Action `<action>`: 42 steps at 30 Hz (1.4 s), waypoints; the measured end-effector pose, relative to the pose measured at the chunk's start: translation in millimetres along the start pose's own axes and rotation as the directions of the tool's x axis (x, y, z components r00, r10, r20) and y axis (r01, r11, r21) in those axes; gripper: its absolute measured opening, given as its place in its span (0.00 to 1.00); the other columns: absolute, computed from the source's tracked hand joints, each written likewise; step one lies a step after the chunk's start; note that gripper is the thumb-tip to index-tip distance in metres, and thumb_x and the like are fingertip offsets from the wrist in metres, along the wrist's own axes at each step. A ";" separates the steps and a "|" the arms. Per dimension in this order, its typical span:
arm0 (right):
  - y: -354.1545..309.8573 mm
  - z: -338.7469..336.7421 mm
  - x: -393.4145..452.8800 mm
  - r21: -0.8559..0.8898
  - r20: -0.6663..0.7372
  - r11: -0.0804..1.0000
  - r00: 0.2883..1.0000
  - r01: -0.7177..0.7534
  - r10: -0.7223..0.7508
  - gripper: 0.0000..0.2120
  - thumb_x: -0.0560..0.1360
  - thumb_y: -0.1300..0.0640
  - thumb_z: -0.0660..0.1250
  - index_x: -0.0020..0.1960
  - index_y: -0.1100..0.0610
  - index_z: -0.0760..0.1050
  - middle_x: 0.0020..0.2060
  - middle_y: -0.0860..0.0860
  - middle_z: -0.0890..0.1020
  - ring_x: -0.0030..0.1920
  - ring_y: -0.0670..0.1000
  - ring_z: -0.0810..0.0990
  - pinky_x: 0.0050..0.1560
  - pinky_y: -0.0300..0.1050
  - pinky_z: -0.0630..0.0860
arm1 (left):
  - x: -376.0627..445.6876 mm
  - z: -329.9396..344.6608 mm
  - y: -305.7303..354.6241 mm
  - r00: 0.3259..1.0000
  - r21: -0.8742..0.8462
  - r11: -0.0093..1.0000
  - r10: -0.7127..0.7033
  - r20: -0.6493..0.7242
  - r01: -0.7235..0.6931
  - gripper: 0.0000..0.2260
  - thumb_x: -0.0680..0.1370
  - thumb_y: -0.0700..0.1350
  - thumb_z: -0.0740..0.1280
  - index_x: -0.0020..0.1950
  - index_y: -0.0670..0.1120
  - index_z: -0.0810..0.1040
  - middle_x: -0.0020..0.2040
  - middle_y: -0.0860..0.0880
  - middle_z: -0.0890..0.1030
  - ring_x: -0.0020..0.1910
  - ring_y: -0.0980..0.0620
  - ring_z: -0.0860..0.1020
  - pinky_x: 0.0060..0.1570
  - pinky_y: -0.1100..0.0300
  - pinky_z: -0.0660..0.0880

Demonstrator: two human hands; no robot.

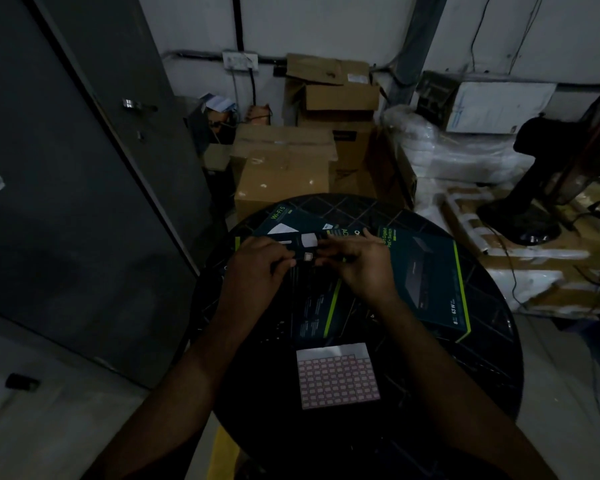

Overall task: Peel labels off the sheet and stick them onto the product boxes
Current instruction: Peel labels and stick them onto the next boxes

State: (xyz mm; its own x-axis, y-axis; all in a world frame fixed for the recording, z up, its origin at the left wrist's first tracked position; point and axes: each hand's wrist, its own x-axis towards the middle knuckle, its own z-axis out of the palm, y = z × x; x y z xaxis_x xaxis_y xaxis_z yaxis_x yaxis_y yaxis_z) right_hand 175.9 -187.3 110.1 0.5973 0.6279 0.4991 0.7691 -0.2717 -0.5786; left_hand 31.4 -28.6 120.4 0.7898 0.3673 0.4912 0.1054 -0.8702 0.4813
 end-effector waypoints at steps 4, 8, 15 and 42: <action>-0.7 -5.3 -3.4 0.023 -0.014 0.999 1.000 0.022 -0.022 0.08 0.67 0.56 0.79 0.45 0.48 0.86 0.51 0.43 0.86 0.58 0.40 0.80 0.72 0.61 0.62 | -0.6 -0.3 -2.2 1.000 -0.014 1.000 0.008 -0.004 -0.008 0.04 0.72 0.43 0.75 0.46 0.47 0.84 0.45 0.51 0.82 0.48 0.50 0.77 0.48 0.65 0.65; 3.9 -15.0 -11.9 0.160 -0.103 0.984 0.991 -0.071 0.089 0.06 0.66 0.60 0.80 0.39 0.54 0.85 0.48 0.48 0.86 0.54 0.42 0.83 0.68 0.56 0.74 | -6.9 -3.0 -9.4 0.998 0.023 0.999 -0.021 -0.057 0.023 0.06 0.71 0.46 0.76 0.47 0.51 0.85 0.51 0.54 0.83 0.59 0.47 0.72 0.58 0.72 0.58; 30.5 -32.2 -33.3 0.439 -0.002 0.841 0.936 -0.316 0.352 0.22 0.68 0.66 0.78 0.60 0.57 0.78 0.63 0.51 0.79 0.60 0.43 0.80 0.49 0.34 0.80 | -18.0 -12.5 -32.7 0.962 -0.259 0.929 -0.273 -0.002 0.263 0.17 0.72 0.39 0.75 0.56 0.59 0.82 0.68 0.55 0.71 0.70 0.61 0.66 0.62 0.79 0.55; -11.8 -0.8 -14.0 -0.037 0.409 0.989 0.905 0.144 -0.116 0.38 0.65 0.35 0.75 0.71 0.46 0.73 0.62 0.49 0.81 0.61 0.53 0.79 0.57 0.58 0.76 | -2.4 -23.0 -6.6 0.889 -0.003 0.997 -0.072 0.452 0.083 0.40 0.61 0.49 0.82 0.70 0.57 0.71 0.62 0.51 0.74 0.63 0.50 0.71 0.58 0.56 0.69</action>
State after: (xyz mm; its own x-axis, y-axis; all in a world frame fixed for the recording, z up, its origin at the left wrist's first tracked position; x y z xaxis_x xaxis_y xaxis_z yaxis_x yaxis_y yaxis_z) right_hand 158.6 -193.4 110.4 0.3581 0.8983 0.2545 0.8548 -0.2058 -0.4764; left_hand 14.9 -16.2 132.7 0.9677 0.2411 0.0735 0.1685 -0.8356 0.5229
